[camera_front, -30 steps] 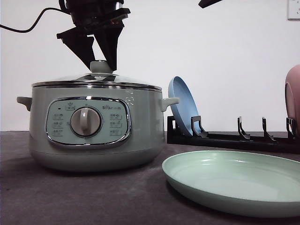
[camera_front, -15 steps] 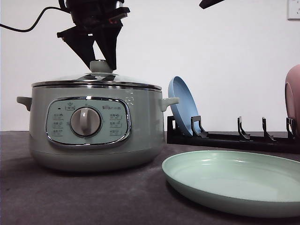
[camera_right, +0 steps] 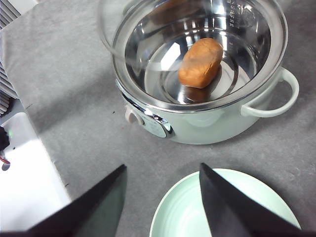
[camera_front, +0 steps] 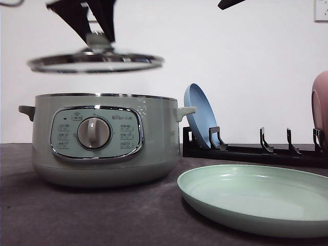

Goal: Transfer potato from steamer to green plate

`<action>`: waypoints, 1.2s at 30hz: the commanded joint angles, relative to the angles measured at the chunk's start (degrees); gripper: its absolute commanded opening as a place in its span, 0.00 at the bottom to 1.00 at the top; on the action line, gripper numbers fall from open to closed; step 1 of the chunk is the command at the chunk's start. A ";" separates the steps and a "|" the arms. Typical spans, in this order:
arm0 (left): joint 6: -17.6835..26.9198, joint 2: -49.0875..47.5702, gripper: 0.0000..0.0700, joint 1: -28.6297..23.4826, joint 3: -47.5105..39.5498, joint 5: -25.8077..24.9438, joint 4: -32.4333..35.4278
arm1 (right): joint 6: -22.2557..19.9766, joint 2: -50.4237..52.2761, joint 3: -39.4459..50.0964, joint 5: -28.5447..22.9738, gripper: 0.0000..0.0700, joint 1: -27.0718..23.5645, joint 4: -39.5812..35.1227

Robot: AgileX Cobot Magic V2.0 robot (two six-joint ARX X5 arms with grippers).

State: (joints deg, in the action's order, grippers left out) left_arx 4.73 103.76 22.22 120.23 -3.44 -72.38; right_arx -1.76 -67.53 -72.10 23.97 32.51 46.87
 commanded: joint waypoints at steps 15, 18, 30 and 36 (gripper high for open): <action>-0.48 -9.96 0.00 -13.98 2.88 2.70 -0.51 | 3.30 -0.79 -0.99 -0.03 0.61 0.32 -3.42; -0.46 -11.01 0.00 -16.05 2.88 2.70 -0.82 | 5.13 -1.43 -1.08 -0.02 0.61 0.37 -5.97; -0.46 -12.67 0.00 -19.32 2.88 2.70 -1.42 | 5.37 -19.04 -17.45 -1.09 0.70 3.07 -5.93; -0.48 -12.67 0.00 -19.32 2.88 2.70 -1.40 | 4.74 -32.05 -29.30 -3.56 0.70 4.76 -5.55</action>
State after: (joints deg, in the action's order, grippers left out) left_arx 4.58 91.85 2.87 120.46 -0.60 -75.68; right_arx 3.25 -97.14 -99.48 20.69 36.54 41.31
